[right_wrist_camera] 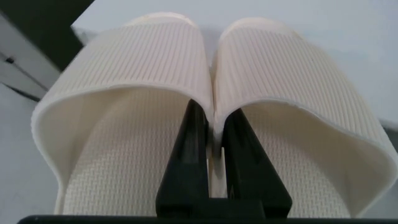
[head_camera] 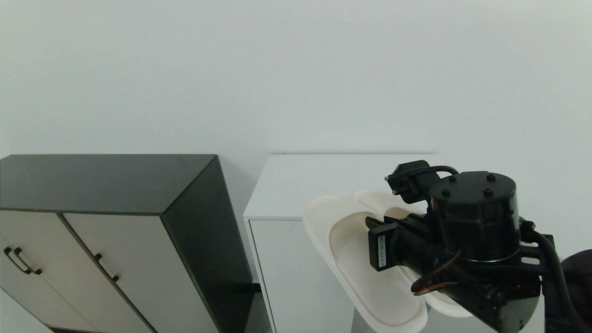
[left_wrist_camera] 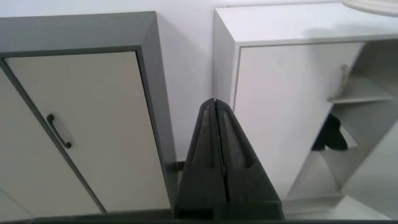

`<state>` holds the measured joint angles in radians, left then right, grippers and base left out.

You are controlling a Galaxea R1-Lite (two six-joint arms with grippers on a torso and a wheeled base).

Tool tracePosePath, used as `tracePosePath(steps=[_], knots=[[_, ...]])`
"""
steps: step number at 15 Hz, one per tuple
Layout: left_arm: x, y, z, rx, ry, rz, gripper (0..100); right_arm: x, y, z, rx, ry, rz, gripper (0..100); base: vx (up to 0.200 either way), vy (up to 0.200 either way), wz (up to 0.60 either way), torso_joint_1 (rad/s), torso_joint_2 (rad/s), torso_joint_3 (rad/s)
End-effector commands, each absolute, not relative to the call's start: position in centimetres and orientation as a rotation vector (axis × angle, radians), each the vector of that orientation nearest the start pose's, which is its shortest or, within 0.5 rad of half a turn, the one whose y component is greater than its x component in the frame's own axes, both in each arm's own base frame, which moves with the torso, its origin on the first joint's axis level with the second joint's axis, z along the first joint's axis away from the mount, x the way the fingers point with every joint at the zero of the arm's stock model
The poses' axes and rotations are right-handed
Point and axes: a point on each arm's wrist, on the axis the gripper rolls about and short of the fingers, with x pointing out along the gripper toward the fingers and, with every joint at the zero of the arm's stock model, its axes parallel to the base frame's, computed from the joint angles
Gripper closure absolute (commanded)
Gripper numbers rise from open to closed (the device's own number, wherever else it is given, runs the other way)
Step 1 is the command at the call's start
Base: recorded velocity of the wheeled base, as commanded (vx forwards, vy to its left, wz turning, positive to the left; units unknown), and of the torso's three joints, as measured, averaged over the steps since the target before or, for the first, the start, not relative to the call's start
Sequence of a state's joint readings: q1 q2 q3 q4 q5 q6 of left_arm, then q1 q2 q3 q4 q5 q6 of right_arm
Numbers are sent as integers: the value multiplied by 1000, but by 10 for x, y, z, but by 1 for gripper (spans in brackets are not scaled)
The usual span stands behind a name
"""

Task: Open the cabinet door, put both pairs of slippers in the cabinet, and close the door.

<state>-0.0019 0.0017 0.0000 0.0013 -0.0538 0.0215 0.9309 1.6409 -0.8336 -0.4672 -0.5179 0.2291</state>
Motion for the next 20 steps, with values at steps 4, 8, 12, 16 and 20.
tracePosePath(steps=[4,8,12,16,20], knots=[[-23,-1,75,21,2,-57,100,183,227,189,-13,310,375,100,-200,0,0,0,2,2],[-23,-1,75,20,3,-57,100,182,227,187,-16,313,374,100,0,0,0,0,0,0],[-23,-1,76,20,1,-57,100,184,228,184,-21,320,371,100,0,0,0,0,0,0],[-23,-1,75,18,3,-55,100,187,232,180,-16,313,373,100,0,-50,0,1,1,-1],[-23,-1,75,18,3,-57,100,187,233,179,-16,313,374,100,0,-200,0,4,2,0]])
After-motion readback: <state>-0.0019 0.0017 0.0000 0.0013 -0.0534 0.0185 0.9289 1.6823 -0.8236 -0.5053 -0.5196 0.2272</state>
